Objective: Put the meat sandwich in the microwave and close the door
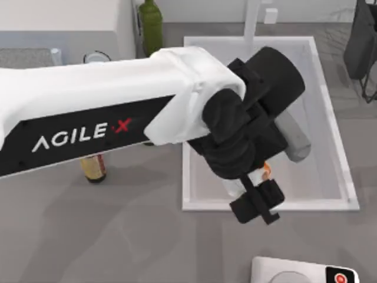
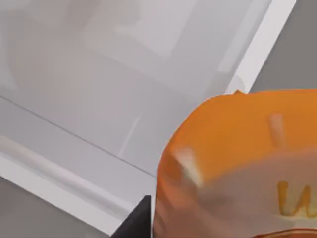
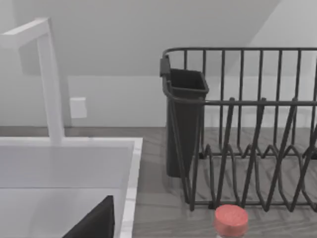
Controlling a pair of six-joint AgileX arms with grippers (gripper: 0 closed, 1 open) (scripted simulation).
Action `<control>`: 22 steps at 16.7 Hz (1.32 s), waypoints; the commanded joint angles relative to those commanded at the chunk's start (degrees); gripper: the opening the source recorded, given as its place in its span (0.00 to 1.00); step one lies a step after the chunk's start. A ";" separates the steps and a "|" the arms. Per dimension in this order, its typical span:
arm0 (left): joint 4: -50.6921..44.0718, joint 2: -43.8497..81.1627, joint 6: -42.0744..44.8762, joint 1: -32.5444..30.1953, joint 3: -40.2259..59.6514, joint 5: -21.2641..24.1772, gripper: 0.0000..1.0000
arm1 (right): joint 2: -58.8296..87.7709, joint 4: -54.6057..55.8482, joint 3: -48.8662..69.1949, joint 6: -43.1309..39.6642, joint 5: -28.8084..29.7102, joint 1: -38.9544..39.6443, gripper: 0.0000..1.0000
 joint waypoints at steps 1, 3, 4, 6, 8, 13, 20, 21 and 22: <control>4.94 0.12 -0.24 2.75 -0.08 -0.28 0.00 | 0.00 0.00 0.00 0.00 0.00 0.00 1.00; 15.99 0.07 -0.78 8.64 -0.80 -0.53 0.00 | 0.00 0.00 0.00 0.00 0.00 0.00 1.00; 22.05 0.02 -1.04 11.63 -1.41 -0.49 0.00 | 0.00 0.00 0.00 0.00 0.00 0.00 1.00; 33.70 0.32 -1.42 17.09 -2.73 -0.27 0.00 | 0.00 0.00 0.00 0.00 0.00 0.00 1.00; 43.86 1.29 -1.71 21.28 -4.07 -0.07 0.00 | 0.00 0.00 0.00 0.00 0.00 0.00 1.00; 61.47 3.78 -3.03 31.78 -8.50 -0.36 0.00 | 0.00 0.00 0.00 0.00 0.00 0.00 1.00; 78.26 7.70 -4.84 44.37 -15.98 1.62 0.00 | 0.00 0.00 0.00 0.00 0.00 0.00 1.00; 80.44 8.32 -5.01 45.72 -17.60 2.29 0.00 | 0.00 0.00 0.00 0.00 0.00 0.00 1.00; 82.64 9.01 -5.17 47.13 -19.49 3.05 0.00 | 0.00 0.00 0.00 0.00 0.00 0.00 1.00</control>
